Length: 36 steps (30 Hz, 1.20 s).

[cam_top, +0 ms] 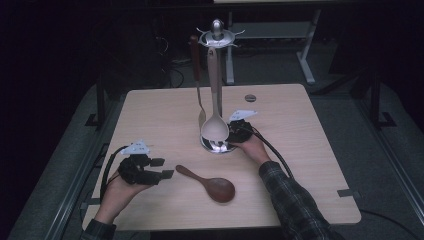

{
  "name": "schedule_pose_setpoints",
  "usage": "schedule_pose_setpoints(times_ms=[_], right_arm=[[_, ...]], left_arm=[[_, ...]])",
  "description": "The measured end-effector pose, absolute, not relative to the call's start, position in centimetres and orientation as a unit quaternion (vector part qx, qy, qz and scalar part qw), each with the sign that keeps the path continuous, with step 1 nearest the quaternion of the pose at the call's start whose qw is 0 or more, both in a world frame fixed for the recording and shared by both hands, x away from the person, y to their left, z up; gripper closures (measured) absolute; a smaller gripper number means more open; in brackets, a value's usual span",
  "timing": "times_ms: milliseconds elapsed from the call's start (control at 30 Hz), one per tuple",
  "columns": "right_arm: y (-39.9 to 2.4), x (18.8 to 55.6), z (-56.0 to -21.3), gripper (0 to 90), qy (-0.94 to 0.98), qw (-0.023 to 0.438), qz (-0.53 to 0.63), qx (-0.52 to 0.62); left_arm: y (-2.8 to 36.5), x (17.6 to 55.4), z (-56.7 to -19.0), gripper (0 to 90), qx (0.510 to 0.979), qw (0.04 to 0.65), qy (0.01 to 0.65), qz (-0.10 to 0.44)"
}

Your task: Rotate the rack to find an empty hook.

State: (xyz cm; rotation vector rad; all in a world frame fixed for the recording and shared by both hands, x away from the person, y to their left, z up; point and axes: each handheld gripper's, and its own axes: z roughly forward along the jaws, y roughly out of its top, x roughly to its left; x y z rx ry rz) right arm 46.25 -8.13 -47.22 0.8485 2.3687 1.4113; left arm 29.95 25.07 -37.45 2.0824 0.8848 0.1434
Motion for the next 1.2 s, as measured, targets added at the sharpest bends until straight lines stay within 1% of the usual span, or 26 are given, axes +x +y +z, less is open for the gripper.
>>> schedule_pose_setpoints(times_ms=[100, 200, 233, 333, 367, 400, 567, 667, 867, 1033, 1200], right_arm=[[-8.0, 46.3, -47.4, 62.5, 0.809, 0.128, 0.49, 0.298], [-7.9, 46.3, -47.6, 69.0, 0.8, 0.127, 0.503, 0.302], [-7.9, 46.3, -47.6, 69.5, 0.796, 0.124, 0.509, 0.304], [-7.7, 46.3, -47.6, 70.5, 0.798, 0.133, 0.506, 0.301], [-7.7, 46.3, -47.6, 70.5, 0.798, 0.133, 0.506, 0.301], [-7.7, 46.2, -47.6, 70.8, 0.8, 0.137, 0.502, 0.299], [-7.6, 46.2, -47.6, 71.0, 0.803, 0.14, 0.498, 0.298], [-7.6, 46.1, -47.5, 71.2, 0.803, 0.141, 0.496, 0.299], [-7.5, 46.1, -47.5, 71.3, 0.804, 0.142, 0.494, 0.299], [-7.5, 46.1, -47.5, 71.3, 0.804, 0.142, 0.493, 0.3], [-7.5, 46.1, -47.5, 71.2, 0.804, 0.14, 0.492, 0.304]], left_arm=[[24.6, 30.8, -35.5, 44.8, 0.837, 0.421, 0.345, 0.062], [24.0, 31.7, -33.2, 51.0, 0.836, 0.426, 0.338, 0.073], [23.8, 32.0, -32.4, 55.3, 0.835, 0.431, 0.336, 0.073], [23.3, 33.2, -29.4, 66.9, 0.83, 0.446, 0.324, 0.079], [23.3, 33.2, -29.4, 71.2, 0.83, 0.446, 0.324, 0.079], [23.2, 33.5, -28.3, 71.2, 0.832, 0.448, 0.318, 0.083], [21.8, 35.0, -23.2, 88.7, 0.835, 0.462, 0.284, 0.097], [20.8, 36.6, -20.2, 89.6, 0.841, 0.458, 0.269, 0.104], [19.3, 38.8, -16.1, 89.7, 0.838, 0.469, 0.254, 0.117], [17.9, 40.4, -13.6, 89.6, 0.835, 0.469, 0.254, 0.132], [16.6, 41.9, -12.5, 89.6, 0.836, 0.47, 0.253, 0.126]])
